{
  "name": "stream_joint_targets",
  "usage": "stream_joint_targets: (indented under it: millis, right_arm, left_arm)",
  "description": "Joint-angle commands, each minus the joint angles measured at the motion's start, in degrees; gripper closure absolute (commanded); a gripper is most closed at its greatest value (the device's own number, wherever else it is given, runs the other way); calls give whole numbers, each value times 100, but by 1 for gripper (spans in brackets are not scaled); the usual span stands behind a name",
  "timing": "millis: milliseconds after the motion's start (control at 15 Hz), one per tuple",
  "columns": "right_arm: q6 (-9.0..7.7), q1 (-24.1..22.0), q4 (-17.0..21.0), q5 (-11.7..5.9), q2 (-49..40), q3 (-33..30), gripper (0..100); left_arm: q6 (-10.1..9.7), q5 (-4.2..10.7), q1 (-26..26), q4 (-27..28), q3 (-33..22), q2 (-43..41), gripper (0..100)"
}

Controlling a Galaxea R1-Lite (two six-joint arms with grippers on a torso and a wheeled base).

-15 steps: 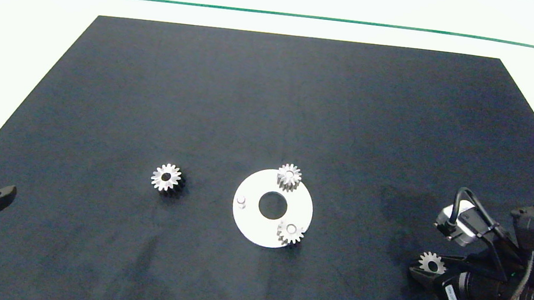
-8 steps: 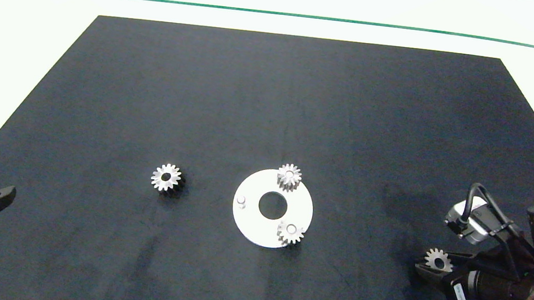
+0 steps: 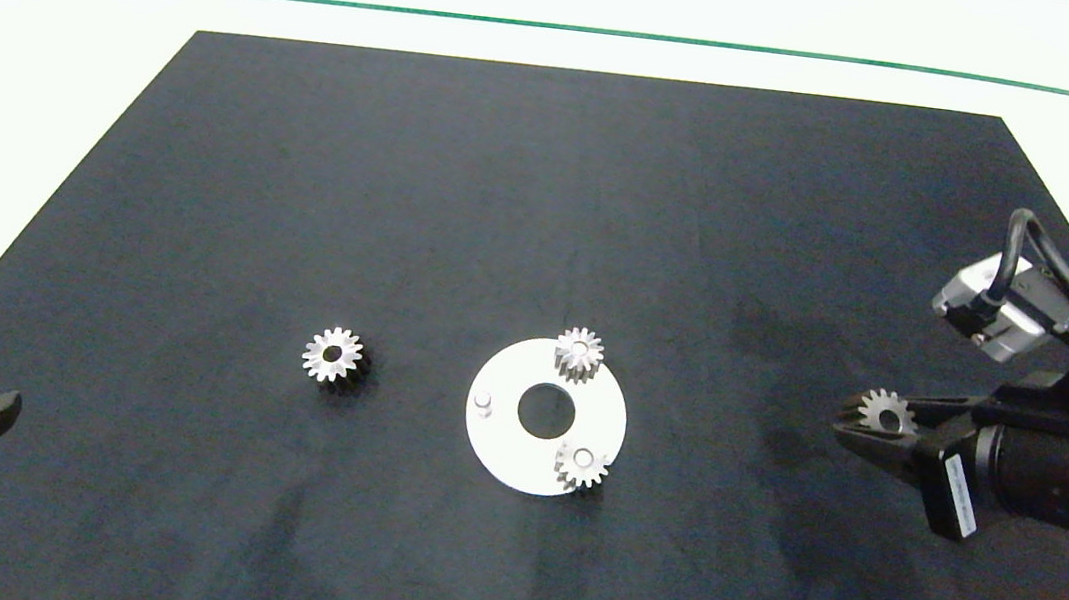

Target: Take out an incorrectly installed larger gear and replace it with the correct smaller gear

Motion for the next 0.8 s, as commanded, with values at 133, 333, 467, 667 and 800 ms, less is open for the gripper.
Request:
stream_joint_targets:
  millis: [133,333,467,667,800]
  right_arm:
    - [17,799,84,-15,643,-826,78]
    - [97,1335,110,-15,1215,-1468,78]
    - [123,1599,119,-42,1575,-1740,78]
    - [132,1907,242,-50,1979,-2127,78]
    - [132,2065,655,-50,2190,-2575,78]
  left_arm:
    - [8,12,8,165,-10,-201,0]
    - [8,20,8,165,-10,-254,0]
    - [8,29,8,173,-2,-324,0]
    - [8,29,8,173,7,-342,0]
    - [8,29,8,173,7,-350,0]
